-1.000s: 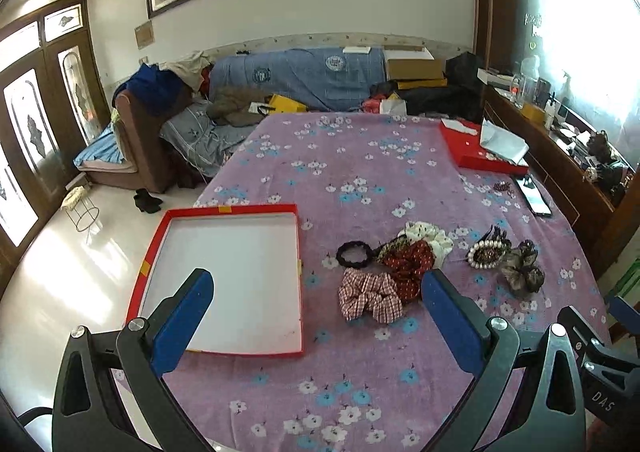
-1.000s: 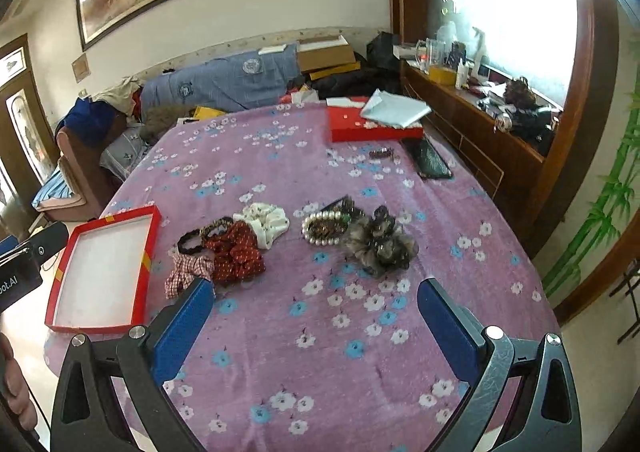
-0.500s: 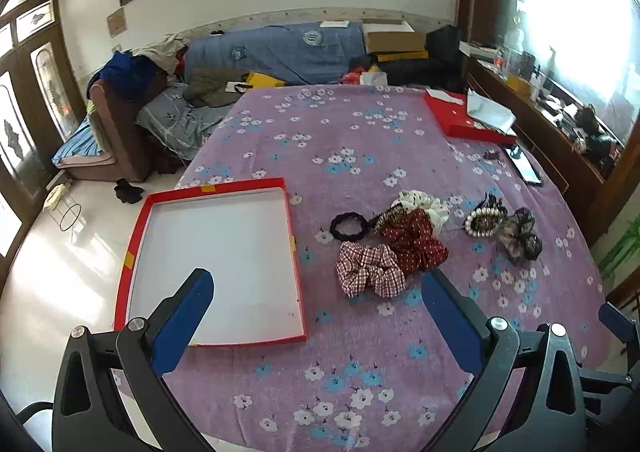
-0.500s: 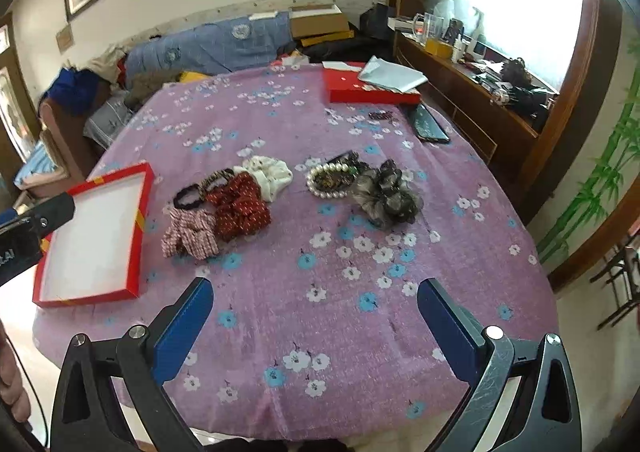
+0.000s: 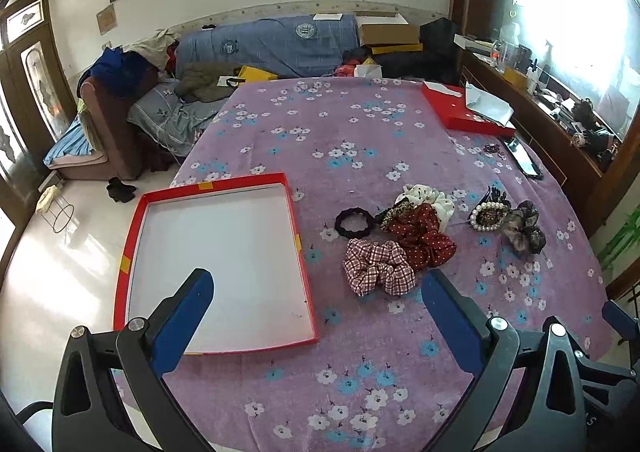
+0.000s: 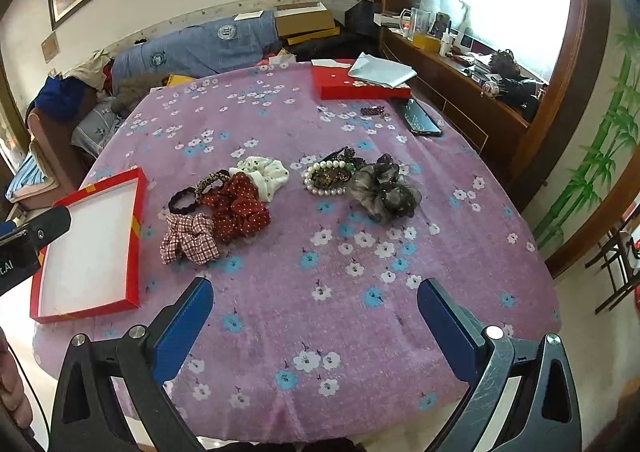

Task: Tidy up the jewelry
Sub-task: 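Move both tools toward the pile of scrunchies on the table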

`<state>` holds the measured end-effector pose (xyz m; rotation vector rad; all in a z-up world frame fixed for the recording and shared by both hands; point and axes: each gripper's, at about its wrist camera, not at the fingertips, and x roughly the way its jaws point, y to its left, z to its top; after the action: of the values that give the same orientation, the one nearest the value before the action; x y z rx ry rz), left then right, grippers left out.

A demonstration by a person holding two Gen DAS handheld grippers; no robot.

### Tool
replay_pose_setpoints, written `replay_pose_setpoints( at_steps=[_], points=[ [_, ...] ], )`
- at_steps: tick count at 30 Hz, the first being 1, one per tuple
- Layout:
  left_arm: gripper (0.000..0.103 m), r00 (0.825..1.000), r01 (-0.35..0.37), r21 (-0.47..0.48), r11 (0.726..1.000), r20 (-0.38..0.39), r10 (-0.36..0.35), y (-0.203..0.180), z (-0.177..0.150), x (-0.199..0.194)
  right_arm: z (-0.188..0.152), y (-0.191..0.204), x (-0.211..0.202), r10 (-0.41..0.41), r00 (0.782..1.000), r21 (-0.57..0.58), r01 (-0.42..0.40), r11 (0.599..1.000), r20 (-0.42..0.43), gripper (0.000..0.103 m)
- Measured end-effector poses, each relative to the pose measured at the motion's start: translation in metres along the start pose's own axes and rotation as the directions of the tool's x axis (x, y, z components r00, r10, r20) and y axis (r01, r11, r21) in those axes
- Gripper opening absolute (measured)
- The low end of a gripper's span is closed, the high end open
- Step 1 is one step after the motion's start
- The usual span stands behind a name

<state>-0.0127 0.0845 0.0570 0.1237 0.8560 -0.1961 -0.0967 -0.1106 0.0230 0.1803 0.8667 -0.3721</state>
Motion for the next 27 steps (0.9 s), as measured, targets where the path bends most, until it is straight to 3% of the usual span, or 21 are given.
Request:
replay_pose_setpoints(
  at_steps=[5, 11, 27],
  points=[
    [0.103, 1.000, 0.029, 0.004, 1.000, 0.008, -0.029, -0.004, 0.002, 0.005, 0.005, -0.005, 0.003, -0.009, 1.000, 0.012, 0.009, 1.000, 0.013, 0.103],
    [0.103, 0.999, 0.037, 0.020, 0.999, -0.035, -0.036, -0.018, 0.002, 0.015, 0.014, -0.018, 0.012, -0.008, 1.000, 0.022, 0.007, 1.000, 0.006, 0.103],
    [0.103, 0.996, -0.015, 0.000, 1.000, -0.092, 0.015, -0.063, 0.008, 0.034, 0.038, -0.065, 0.046, 0.027, 0.999, 0.007, -0.027, 1.000, -0.020, 0.103]
  ],
)
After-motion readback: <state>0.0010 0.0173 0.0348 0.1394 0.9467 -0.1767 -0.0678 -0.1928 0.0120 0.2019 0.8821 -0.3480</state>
